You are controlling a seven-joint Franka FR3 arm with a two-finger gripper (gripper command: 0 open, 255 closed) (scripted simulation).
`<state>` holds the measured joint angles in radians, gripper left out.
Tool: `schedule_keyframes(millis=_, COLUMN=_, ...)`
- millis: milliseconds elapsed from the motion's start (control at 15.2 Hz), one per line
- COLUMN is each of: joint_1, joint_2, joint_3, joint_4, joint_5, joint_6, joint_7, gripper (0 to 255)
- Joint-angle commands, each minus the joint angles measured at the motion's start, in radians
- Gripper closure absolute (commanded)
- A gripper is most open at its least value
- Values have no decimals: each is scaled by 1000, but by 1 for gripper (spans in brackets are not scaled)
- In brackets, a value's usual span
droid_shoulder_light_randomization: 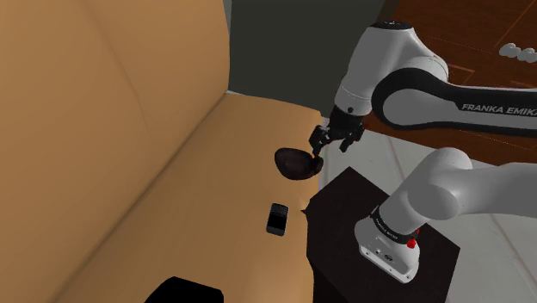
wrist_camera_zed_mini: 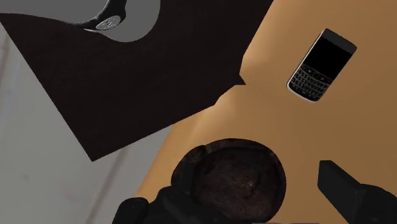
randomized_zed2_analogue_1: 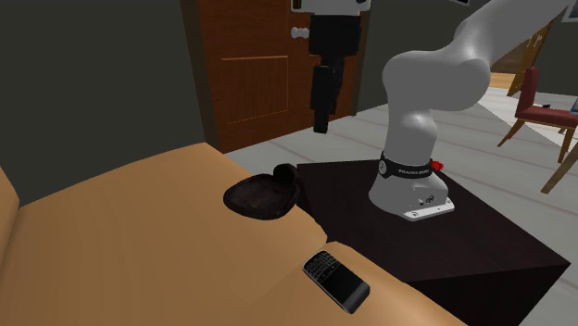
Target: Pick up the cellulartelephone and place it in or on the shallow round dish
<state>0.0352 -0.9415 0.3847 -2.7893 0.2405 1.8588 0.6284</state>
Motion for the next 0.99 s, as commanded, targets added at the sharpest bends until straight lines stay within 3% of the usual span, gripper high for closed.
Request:
schedule_keyframes(millis=0, joint_1=14, joint_2=24, joint_3=60, joint_4=-35, joint_5=50, joint_6=56, joint_7=73, gripper=0)
schedule_keyframes(millis=264, joint_1=25, joint_2=127, joint_3=186, joint_4=-60, joint_5=139, joint_6=179, joint_7=212, gripper=0)
schedule_keyframes(millis=528, joint_1=4, joint_2=277, joint_3=325, joint_4=-52, joint_5=206, joint_6=322, joint_7=353, gripper=0)
schedule_keyframes(millis=726, joint_1=-45, joint_2=416, joint_3=441, joint_4=-27, joint_5=223, joint_6=440, joint_7=468, gripper=0)
schedule_keyframes(millis=924, joint_1=-141, joint_2=575, joint_3=578, joint_4=11, joint_5=185, joint_6=563, joint_7=608, gripper=0)
